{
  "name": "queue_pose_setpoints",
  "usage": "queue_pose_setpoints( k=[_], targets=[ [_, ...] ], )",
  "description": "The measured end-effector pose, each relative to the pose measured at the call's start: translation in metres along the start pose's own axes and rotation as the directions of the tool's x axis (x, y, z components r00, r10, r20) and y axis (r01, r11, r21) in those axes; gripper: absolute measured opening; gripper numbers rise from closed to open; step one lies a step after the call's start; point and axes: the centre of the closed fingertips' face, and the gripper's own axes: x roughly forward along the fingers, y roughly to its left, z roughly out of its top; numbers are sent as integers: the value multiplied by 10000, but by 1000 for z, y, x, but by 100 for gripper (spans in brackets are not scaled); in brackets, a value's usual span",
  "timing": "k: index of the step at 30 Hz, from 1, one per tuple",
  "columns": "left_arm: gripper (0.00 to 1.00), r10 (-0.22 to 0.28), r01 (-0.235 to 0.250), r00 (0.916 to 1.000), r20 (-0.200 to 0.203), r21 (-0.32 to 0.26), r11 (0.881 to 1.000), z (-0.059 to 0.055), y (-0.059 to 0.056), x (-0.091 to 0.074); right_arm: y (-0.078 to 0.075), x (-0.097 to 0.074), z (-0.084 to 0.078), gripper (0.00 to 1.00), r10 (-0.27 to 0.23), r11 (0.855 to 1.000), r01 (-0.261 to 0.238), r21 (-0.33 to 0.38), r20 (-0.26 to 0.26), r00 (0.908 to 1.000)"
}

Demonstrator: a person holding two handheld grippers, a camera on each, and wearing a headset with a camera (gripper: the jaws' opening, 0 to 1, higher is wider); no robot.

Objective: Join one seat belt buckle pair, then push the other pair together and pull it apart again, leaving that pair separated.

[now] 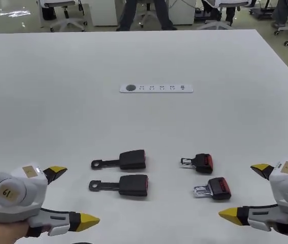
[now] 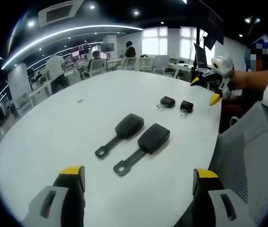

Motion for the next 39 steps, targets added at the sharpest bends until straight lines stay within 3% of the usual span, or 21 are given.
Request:
queue_pose_setpoints(
  k=[8,18,22,31,39],
  targets=[
    [91,7,-7,10000,-13,23,10000,0,3,0,2,2,4,83,153,9997,-150,-182,121,9998],
    [90,-100,100,9999,24,36,9999,3,-2,2,3,1,5,82,137,9997,-134,-208,155,9998],
    [90,-273,278,9995,-153,318,9991,3,-7,5,3,1,3,81,140,9993,-137,-346,75,9999],
    [84,-331,339,9993,-143,626,9975,7,-6,12,7,1,2,77,237,9978,-236,-623,8,9997],
    [80,-780,816,9965,-286,1586,9840,10,-12,24,9,5,5,72,430,9971,-417,-635,201,9989]
  ],
)
